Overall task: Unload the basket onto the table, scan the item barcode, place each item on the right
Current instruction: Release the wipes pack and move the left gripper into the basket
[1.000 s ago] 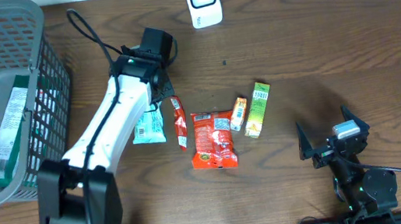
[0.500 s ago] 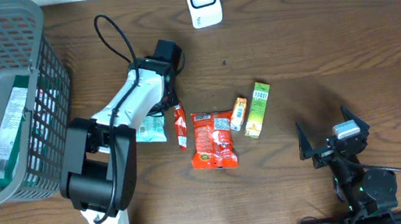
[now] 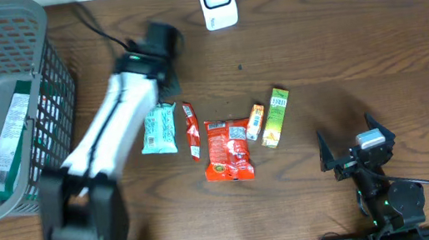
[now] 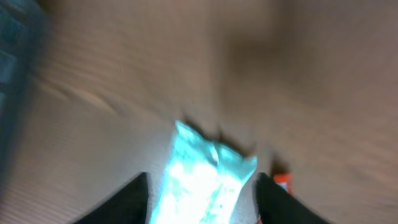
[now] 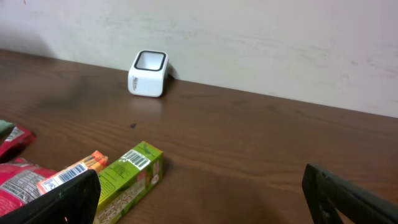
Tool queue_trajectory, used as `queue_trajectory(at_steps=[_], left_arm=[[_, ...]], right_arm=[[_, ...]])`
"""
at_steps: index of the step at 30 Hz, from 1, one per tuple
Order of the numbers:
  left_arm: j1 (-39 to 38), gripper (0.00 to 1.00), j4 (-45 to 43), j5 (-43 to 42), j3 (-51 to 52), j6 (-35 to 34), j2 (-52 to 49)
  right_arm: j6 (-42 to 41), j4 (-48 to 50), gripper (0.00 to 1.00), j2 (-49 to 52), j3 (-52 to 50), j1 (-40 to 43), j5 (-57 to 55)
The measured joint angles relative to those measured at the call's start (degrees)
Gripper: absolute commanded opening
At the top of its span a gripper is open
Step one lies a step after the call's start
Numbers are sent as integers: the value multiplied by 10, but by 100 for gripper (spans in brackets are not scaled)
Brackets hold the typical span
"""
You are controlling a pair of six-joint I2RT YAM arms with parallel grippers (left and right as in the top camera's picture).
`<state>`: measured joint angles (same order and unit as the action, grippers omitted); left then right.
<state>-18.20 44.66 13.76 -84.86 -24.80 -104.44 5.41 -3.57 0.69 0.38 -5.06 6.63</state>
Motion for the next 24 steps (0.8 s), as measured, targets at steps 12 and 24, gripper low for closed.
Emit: queue_trajectory(at_steps=[12, 24], left_arm=[[272, 72, -37, 21, -88, 59, 243], [506, 75, 52, -8, -85, 119, 120]], right_arm=[[0, 0, 99, 0, 0, 0, 0], [0, 0, 99, 0, 0, 0, 0]])
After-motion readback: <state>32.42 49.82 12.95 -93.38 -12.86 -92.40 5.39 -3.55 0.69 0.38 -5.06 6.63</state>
